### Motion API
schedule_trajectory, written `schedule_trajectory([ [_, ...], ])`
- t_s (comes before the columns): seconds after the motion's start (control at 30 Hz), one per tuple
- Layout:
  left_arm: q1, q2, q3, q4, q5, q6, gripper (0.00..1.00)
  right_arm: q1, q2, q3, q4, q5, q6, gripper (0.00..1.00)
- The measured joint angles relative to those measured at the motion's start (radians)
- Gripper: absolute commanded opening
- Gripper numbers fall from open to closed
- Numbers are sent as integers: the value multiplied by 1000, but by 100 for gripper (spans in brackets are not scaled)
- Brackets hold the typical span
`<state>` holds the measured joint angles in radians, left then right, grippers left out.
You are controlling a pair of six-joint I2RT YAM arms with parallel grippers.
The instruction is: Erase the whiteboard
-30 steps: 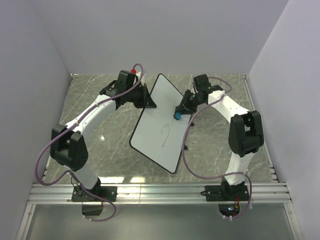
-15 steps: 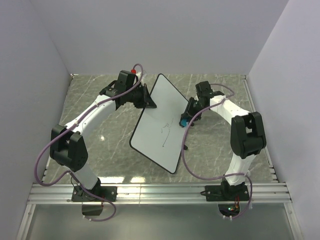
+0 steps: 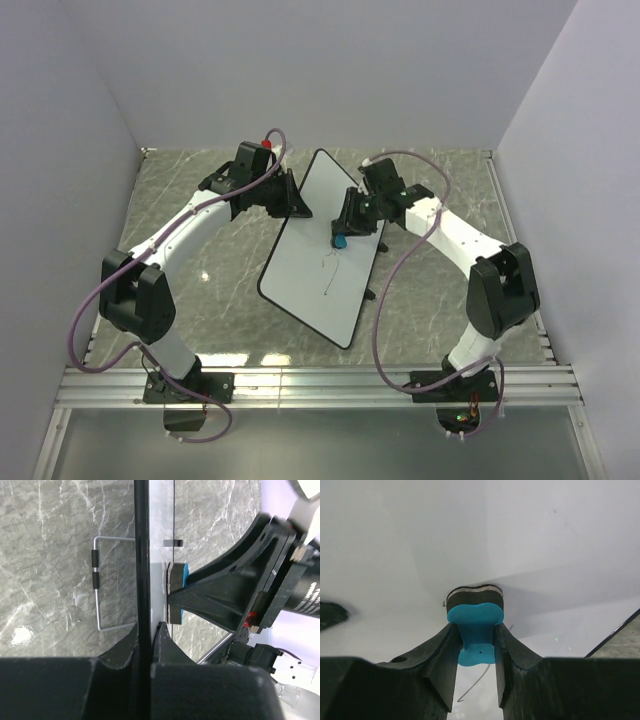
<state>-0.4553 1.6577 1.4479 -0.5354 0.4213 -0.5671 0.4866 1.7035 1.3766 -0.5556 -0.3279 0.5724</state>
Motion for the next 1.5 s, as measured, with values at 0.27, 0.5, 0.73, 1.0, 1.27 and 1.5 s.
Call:
schedule_trajectory([
  [0.27, 0, -5, -7, 2, 5, 2, 0, -2, -91, -185, 100, -4, 11, 0],
  [0.5, 0, -6, -8, 7, 17, 2, 0, 27, -136, -249, 75, 48, 9, 0],
  [0.73, 0, -7, -10, 8, 23, 5, 0, 148, -166, -208, -14, 100, -45, 0],
  [1.0, 0, -4, -6, 10, 30, 7, 0, 252, -206, -179, -24, 61, -66, 0],
  [1.27, -2, -3, -6, 17, 31, 7, 0, 249, -217, -189, -1, 80, -56, 0],
  [1.5, -2, 4, 3, 15, 36, 9, 0, 129, -182, -222, 15, 135, -19, 0],
])
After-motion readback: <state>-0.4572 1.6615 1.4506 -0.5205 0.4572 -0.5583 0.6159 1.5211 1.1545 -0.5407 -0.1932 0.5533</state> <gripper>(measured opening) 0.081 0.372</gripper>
